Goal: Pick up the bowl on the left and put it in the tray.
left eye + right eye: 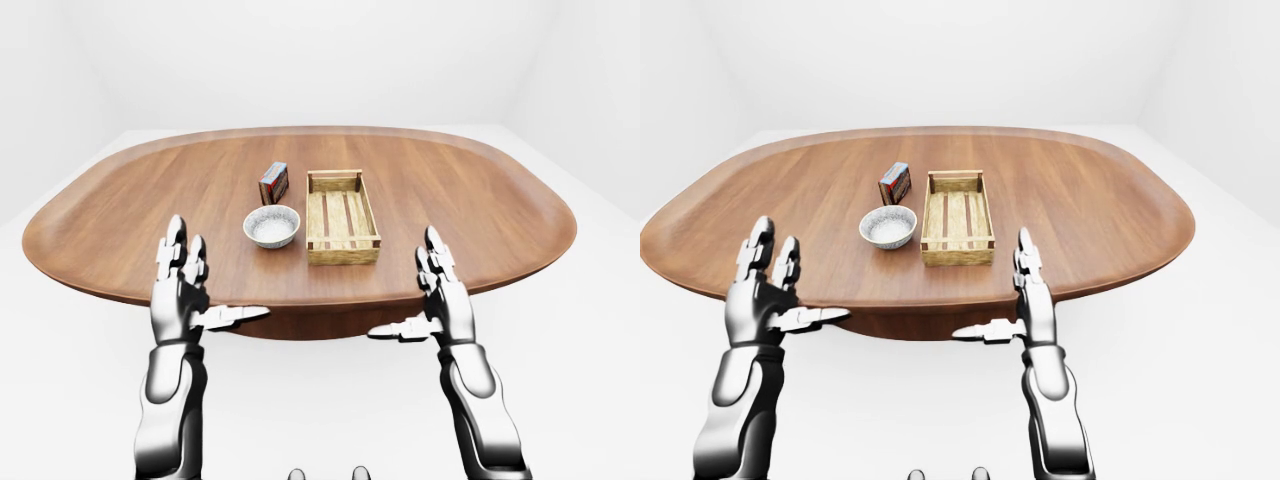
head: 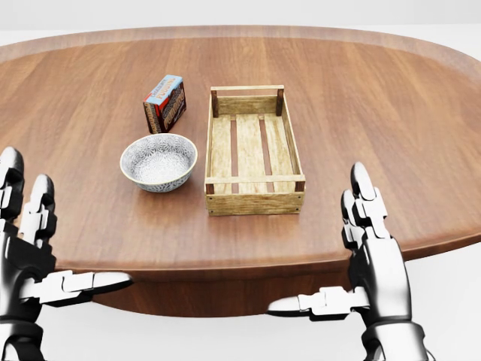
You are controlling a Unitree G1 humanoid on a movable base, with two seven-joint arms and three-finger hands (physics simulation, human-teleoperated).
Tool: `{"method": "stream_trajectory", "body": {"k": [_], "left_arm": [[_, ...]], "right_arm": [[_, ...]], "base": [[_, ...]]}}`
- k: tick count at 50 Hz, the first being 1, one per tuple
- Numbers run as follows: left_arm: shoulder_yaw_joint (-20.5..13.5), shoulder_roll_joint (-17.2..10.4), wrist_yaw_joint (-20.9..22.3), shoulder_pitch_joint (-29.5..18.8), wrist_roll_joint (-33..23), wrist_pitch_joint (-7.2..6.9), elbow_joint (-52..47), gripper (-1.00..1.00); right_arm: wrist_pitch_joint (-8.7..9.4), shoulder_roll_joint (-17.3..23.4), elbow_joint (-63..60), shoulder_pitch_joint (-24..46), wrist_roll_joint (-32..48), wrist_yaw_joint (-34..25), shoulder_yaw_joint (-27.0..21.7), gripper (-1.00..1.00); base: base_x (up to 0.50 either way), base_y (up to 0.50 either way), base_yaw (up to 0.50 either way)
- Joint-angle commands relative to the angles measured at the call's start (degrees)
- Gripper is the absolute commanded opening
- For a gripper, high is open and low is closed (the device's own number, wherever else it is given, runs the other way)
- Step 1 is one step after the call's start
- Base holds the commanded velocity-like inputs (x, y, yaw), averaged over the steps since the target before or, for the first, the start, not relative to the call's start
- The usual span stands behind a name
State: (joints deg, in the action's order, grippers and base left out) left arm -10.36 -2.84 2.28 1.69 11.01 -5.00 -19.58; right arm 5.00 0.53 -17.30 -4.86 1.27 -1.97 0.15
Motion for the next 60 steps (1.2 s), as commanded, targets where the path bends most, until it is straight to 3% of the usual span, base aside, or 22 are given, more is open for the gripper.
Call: {"method": "stream_trajectory", "body": {"k": [1, 22, 36, 60], "left_arm": [[-4.62, -0.78, 0.35, 0.59, 4.34, 0.0, -8.78, 1.0], [-7.67, -1.54, 0.31, -0.16, 7.01, 0.0, -11.15, 1.0], [-7.63, -1.72, 0.21, -0.19, 7.36, 0.0, -10.87, 1.0], [-8.13, -1.86, 0.06, -0.09, 8.05, 0.0, -11.62, 1.0]], "right_arm": [[0.0, -0.16, -13.88, -3.74, 3.03, 0.07, 2.73, 1.0], [0.0, 0.97, -34.5, -7.05, 9.52, 1.38, 9.49, 1.0], [0.0, 2.22, -35.92, -6.39, 13.46, 0.81, 10.81, 1.0], [0.0, 1.18, -36.59, -6.96, 11.83, 1.58, 11.47, 1.0]], "base": [[0.0, 0.0, 0.0], [0.0, 0.0, 0.0], [0.0, 0.0, 0.0], [0.0, 0.43, 0.0]]}}
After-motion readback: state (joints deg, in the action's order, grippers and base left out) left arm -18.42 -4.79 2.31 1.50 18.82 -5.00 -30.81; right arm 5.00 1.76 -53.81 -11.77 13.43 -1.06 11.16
